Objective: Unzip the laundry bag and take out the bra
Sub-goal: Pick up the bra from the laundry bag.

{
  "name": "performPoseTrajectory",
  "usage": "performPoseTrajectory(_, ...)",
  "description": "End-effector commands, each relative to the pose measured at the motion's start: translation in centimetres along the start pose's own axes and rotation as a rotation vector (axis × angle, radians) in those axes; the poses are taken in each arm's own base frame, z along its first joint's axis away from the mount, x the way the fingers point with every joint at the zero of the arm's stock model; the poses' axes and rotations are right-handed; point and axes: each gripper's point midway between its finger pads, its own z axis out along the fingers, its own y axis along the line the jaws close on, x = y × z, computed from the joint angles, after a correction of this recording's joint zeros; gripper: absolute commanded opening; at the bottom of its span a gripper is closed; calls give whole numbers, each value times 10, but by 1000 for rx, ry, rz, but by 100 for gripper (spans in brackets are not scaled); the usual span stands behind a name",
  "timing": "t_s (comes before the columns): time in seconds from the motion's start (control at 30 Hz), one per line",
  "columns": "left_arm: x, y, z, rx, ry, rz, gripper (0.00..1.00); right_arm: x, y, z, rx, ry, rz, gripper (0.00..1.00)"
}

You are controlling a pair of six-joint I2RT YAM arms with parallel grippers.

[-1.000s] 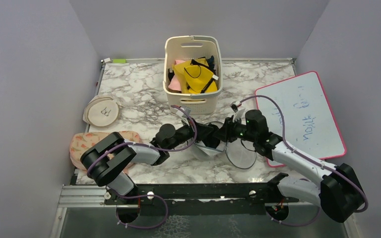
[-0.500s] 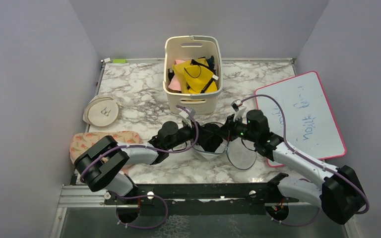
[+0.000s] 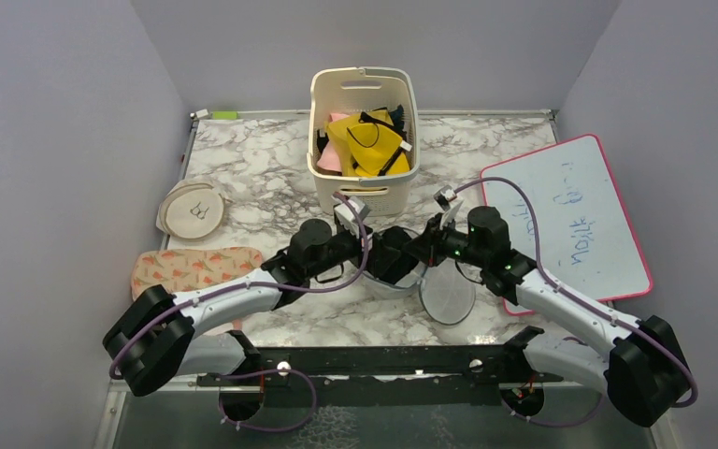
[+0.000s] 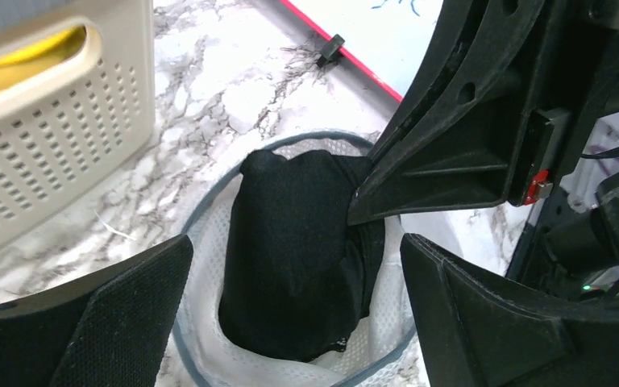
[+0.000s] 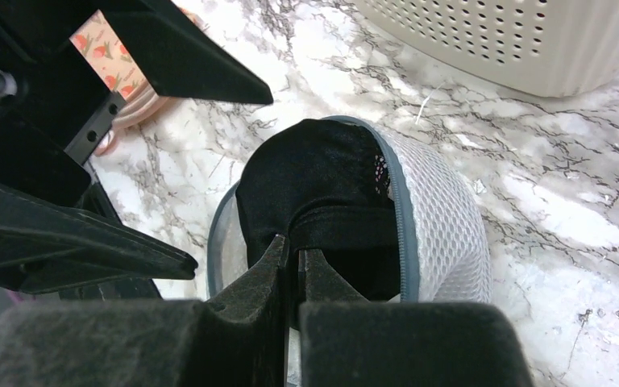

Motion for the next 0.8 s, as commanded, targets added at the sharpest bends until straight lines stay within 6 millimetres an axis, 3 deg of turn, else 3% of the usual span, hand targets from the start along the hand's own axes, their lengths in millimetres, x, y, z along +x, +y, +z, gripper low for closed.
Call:
performPoseTrajectory(0.0, -5, 5, -6, -31, 98, 153, 99, -27, 17, -3, -63, -56, -80, 1)
performPoseTrajectory(0.13, -24, 10, -7, -38, 108, 210, 97, -30, 20, -5, -74, -52, -105, 1)
performPoseTrajectory(0.2, -31, 3, -6, 47, 87, 206, 90, -29, 22, -6, -86, -45, -116, 1)
performPoseTrajectory(0.3, -27, -19, -7, 258, 106, 211, 91, -30, 26, -10, -100, -53, -126, 1)
performPoseTrajectory(0.6, -5, -29, 8, 402, 155, 121, 93, -27, 35, -14, -147, -41, -122, 1)
performPoseTrajectory(0.7, -3, -36, 12, 453, 161, 79, 85, -26, 36, -15, -148, -45, -118, 1)
performPoseTrajectory(0.77, -1, -40, 13, 478, 165, 55, 73, -26, 35, -15, -144, -46, -109, 1)
